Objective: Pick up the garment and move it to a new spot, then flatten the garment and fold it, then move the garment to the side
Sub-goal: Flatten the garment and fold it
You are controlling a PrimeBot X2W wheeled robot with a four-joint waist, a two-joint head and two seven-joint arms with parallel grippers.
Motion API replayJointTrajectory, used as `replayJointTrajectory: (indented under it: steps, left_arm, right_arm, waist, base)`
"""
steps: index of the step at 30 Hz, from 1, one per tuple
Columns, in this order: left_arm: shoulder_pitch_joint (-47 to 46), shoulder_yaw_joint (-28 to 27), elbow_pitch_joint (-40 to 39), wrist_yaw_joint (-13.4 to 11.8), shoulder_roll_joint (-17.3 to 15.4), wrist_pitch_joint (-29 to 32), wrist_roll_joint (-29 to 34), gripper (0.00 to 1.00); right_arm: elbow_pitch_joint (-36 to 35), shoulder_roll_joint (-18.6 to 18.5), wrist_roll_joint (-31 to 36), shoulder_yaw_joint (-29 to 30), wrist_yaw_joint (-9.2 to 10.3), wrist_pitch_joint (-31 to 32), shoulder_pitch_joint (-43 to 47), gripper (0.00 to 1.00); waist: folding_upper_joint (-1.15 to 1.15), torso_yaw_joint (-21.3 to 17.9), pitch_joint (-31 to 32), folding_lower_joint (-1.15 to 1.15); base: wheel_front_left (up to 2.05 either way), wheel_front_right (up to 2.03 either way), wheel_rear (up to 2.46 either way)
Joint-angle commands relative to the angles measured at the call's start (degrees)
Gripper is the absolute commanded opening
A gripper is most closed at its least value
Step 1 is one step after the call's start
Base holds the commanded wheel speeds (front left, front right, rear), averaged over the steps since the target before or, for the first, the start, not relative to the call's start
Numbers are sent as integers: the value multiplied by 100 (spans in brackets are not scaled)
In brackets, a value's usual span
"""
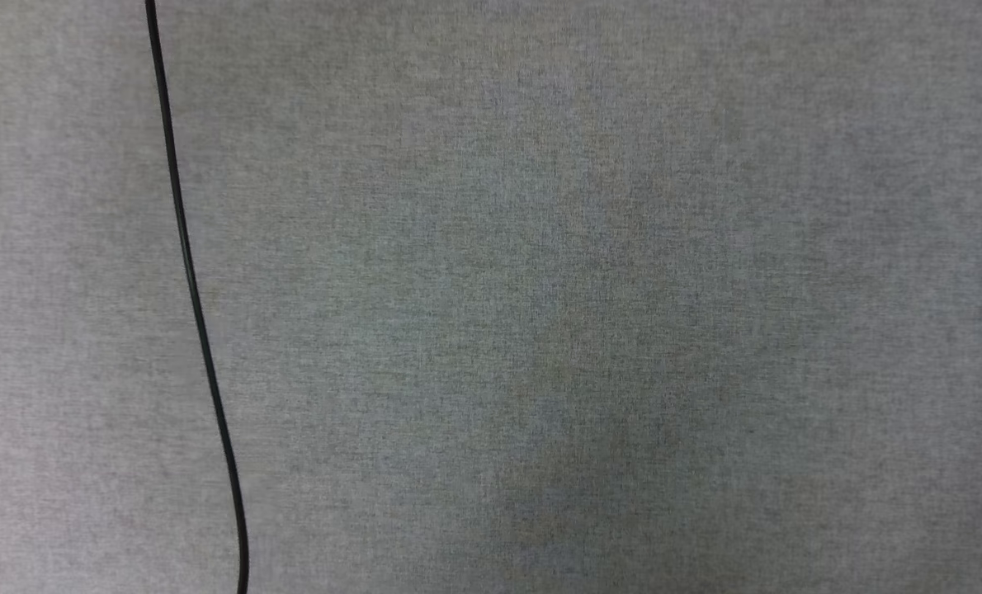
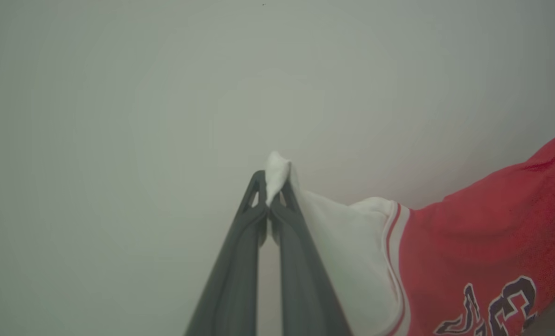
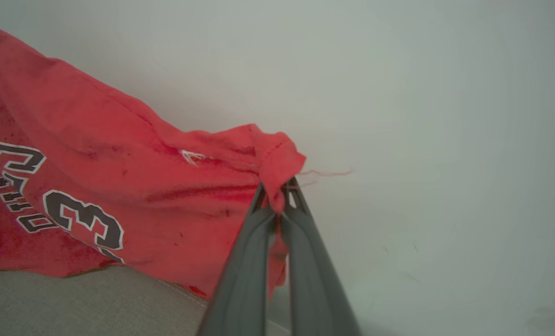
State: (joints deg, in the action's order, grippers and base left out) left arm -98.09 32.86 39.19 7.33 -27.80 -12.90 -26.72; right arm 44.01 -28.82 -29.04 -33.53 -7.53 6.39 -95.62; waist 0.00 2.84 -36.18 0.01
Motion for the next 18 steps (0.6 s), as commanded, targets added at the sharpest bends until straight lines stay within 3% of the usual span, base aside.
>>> replayJointTrajectory:
  steps: [1,7,18]
  left_arm:
    - [292,31,-45,-2,-9,-61,-79,0]
    - [1703,160,-430,-73,-56,-153,-299,0]
    - [4974,272,-2004,-938,-452,-24,-848,0]
  right_arm:
    - [44,-17,-103,-118,8,-117,212,0]
    - [16,-104,-568,-689,8,-389,1255,0]
    - [-560,-654,-1371,-1313,8,-590,3679,0]
  waist:
    - [0,8,118,-1]
    - [0,20,662,-1]
    - [0,70,1926,-1]
  base:
    - [0,0,0]
    - [0,0,0]
    - [0,0,0]
